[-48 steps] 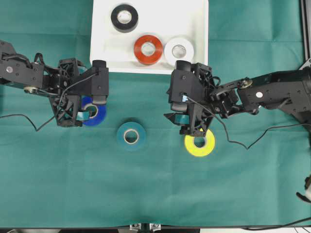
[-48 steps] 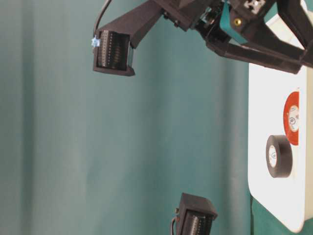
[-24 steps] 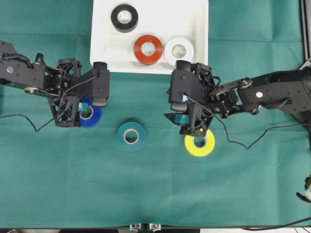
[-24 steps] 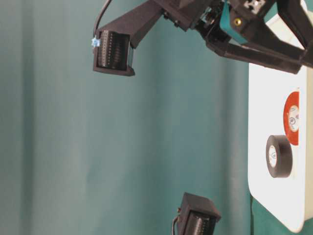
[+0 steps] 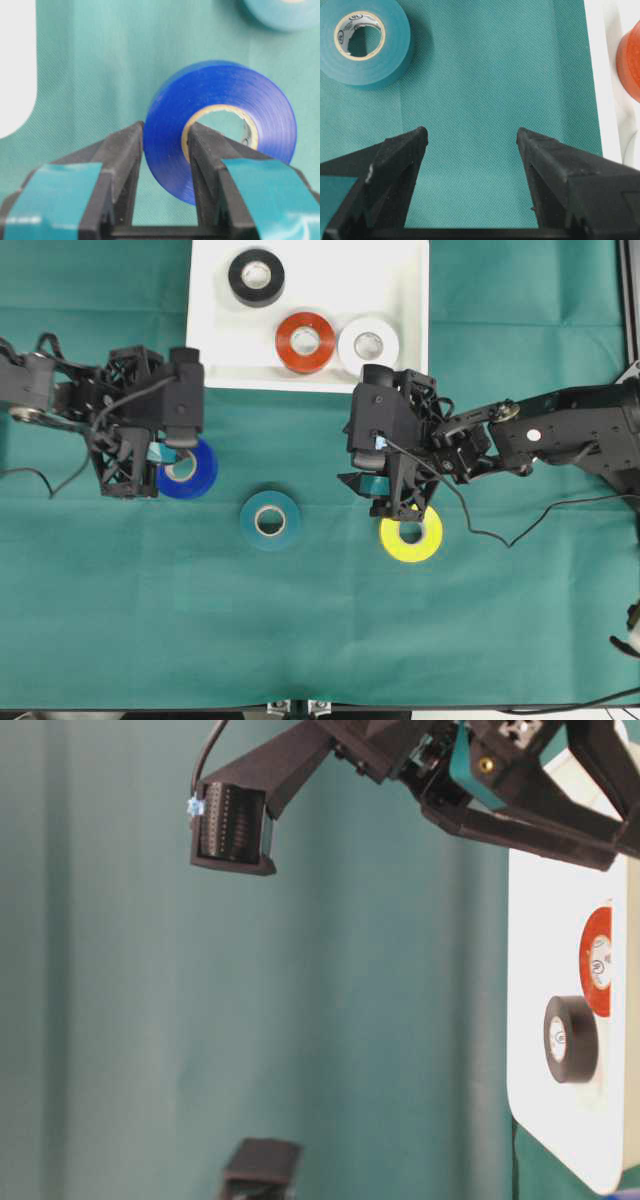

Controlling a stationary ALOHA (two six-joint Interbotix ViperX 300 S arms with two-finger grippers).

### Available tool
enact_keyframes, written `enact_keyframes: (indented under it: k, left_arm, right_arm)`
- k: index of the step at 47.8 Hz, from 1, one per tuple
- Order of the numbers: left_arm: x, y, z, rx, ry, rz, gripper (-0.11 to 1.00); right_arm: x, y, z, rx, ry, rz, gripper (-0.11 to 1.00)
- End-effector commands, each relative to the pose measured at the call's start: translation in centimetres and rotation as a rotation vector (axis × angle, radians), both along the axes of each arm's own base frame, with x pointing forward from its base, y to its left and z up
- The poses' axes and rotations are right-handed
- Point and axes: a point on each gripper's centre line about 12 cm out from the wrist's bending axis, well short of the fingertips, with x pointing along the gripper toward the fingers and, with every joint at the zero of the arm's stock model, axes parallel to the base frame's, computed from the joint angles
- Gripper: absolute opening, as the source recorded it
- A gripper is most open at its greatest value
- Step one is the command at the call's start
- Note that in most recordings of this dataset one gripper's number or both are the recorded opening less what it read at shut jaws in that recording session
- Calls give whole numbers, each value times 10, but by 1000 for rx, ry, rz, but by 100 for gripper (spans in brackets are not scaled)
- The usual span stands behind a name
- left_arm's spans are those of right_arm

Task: Put the tape alternately from left to right into the white case.
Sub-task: 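Lift the blue roll and carry it into the tray's left side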

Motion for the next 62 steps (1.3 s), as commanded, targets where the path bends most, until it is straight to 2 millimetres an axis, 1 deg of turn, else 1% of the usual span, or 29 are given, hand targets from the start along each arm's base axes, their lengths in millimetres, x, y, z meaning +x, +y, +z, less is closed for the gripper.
enact_keyframes:
  k: [1,8,18,25,41,54,62]
  left_arm:
    - [6,0,26,2,-89,-4,-4]
    - [11,9,35,25,-137,-6,-4]
    - [23,26,36,70,-148,-9,-4]
    - [30,41,31,113,-130,-23,-4]
    - [48,81,21,196,-130,-15,-4]
    - [54,113,15,243,-110,3,-4]
    - [57,130,12,277,-117,7,-4]
  right_arm:
    - [2,2,8,3,-24,5,78]
    - [2,1,7,4,-23,5,78]
    - [2,2,8,5,-26,7,78]
    - [3,1,8,6,-29,6,78]
    - [3,2,7,5,-26,8,78]
    - [4,2,3,3,-14,6,78]
    - [5,2,5,4,-20,8,78]
